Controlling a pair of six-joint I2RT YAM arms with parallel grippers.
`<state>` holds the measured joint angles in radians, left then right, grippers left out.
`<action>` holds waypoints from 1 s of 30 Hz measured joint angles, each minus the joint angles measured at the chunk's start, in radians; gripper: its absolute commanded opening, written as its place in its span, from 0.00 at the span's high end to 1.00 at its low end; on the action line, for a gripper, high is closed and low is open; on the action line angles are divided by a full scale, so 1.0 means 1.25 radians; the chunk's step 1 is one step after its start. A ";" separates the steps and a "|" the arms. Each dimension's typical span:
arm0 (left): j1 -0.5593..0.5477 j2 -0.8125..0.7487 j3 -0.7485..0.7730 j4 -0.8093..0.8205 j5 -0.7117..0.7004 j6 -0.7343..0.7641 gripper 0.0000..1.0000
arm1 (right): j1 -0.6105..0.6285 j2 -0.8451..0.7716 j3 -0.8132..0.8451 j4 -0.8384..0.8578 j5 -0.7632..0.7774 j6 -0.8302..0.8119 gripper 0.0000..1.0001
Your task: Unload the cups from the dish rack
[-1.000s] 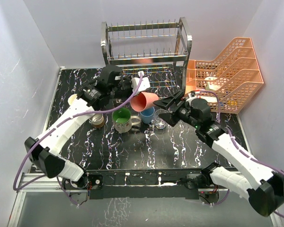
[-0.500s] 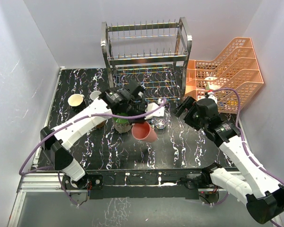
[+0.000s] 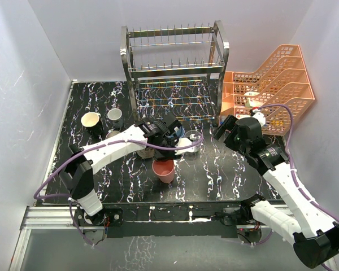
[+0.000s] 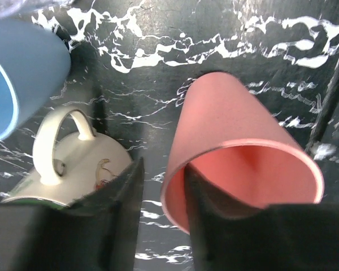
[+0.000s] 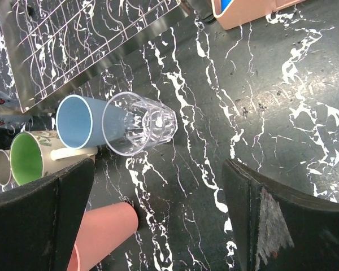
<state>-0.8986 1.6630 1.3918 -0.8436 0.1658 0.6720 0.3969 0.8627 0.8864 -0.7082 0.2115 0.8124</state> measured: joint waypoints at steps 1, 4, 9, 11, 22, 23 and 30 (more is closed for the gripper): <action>0.000 0.002 0.001 0.002 -0.007 -0.009 0.23 | -0.001 0.000 0.000 0.000 0.006 -0.002 0.02; -0.001 0.006 0.006 0.001 -0.010 -0.008 0.03 | -0.001 0.000 0.000 0.000 0.023 -0.013 0.02; 0.004 -0.005 0.020 0.009 -0.020 -0.021 0.03 | -0.001 0.000 0.000 0.002 0.051 -0.031 0.02; 0.013 -0.023 0.031 -0.001 -0.019 -0.024 0.03 | -0.001 -0.001 0.000 0.002 0.065 -0.038 0.02; 0.280 -0.226 0.096 0.016 0.020 -0.087 0.03 | -0.007 -0.034 -0.027 0.091 0.235 -0.102 0.02; 0.322 -0.261 0.065 0.040 0.010 -0.101 0.03 | -0.008 -0.035 -0.030 0.102 0.253 -0.110 0.02; 0.469 -0.473 -0.286 0.291 -0.155 -0.153 0.03 | -0.013 -0.064 -0.140 0.246 0.360 -0.234 0.02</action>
<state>-0.3122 1.0721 1.0340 -0.4797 -0.0277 0.4805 0.3801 0.7830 0.7113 -0.4007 0.6613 0.5198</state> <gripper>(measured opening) 0.970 0.982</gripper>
